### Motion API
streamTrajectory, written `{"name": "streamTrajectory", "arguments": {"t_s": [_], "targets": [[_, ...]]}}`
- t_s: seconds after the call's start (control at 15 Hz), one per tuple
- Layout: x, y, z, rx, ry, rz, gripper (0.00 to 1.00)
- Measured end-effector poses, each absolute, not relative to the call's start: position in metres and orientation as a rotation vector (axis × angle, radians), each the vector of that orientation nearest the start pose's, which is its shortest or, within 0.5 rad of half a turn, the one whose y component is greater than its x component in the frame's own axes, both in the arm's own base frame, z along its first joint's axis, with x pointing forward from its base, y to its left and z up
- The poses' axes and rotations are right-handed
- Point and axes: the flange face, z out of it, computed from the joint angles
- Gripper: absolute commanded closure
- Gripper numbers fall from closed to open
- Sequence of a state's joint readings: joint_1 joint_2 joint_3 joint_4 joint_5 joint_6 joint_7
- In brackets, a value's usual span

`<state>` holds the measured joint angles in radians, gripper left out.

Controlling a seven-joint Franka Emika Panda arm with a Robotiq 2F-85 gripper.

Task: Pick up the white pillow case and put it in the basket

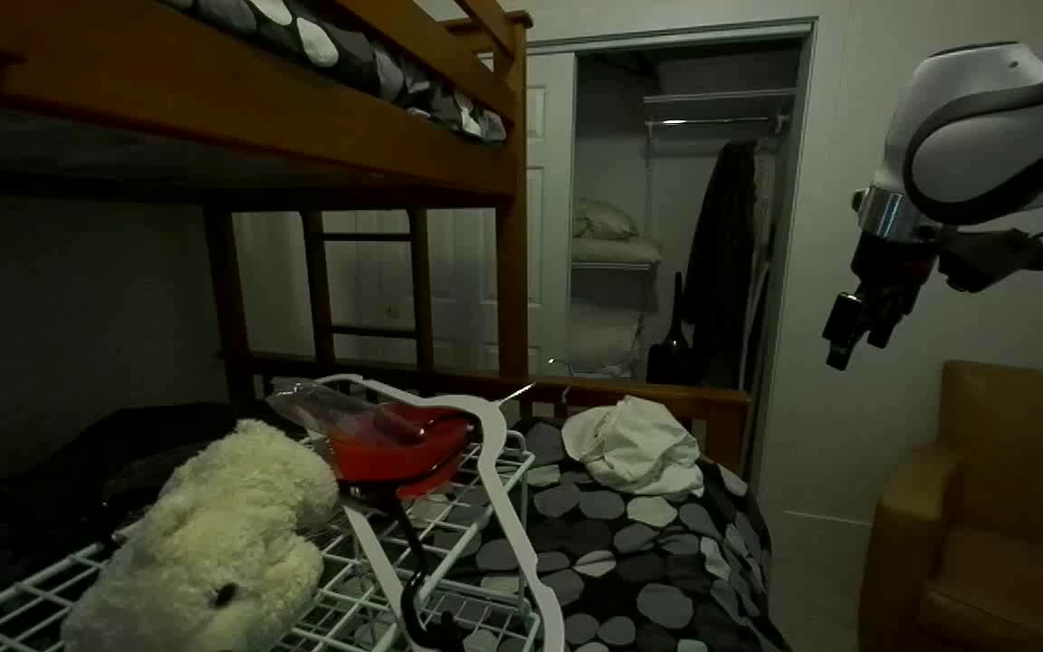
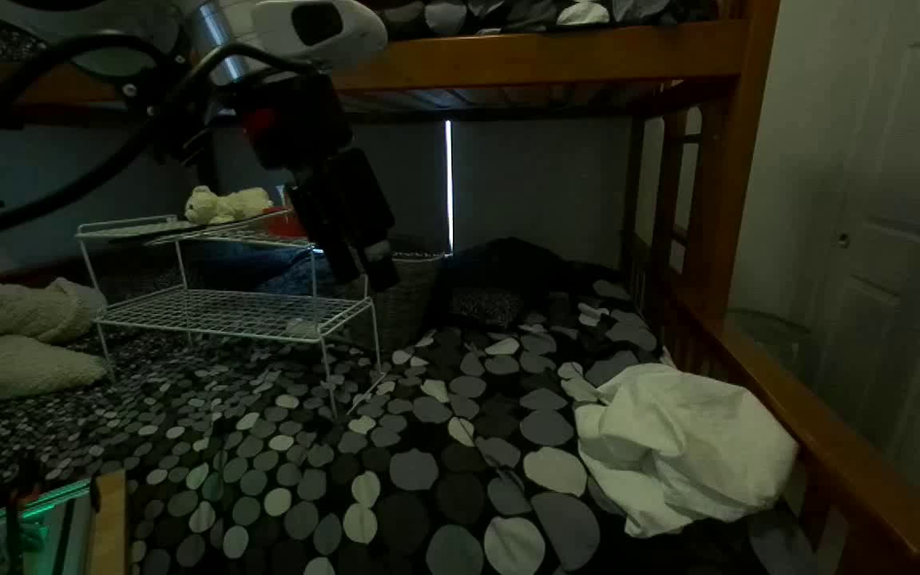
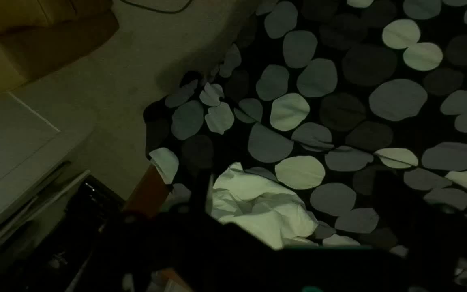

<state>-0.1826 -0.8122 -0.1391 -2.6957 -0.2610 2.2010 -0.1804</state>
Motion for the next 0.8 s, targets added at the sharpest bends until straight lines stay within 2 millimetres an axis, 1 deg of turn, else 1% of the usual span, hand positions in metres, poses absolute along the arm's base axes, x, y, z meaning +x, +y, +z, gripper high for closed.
{"name": "streamTrajectory", "arguments": {"t_s": [0.6, 0.67, 0.8], "targets": [[0.317, -0.117, 0.494, -3.309, -0.004, -0.467, 0.00], [0.321, -0.117, 0.492, -3.298, 0.019, -0.502, 0.00], [0.341, -0.117, 0.484, -3.250, 0.094, -0.643, 0.00]]}}
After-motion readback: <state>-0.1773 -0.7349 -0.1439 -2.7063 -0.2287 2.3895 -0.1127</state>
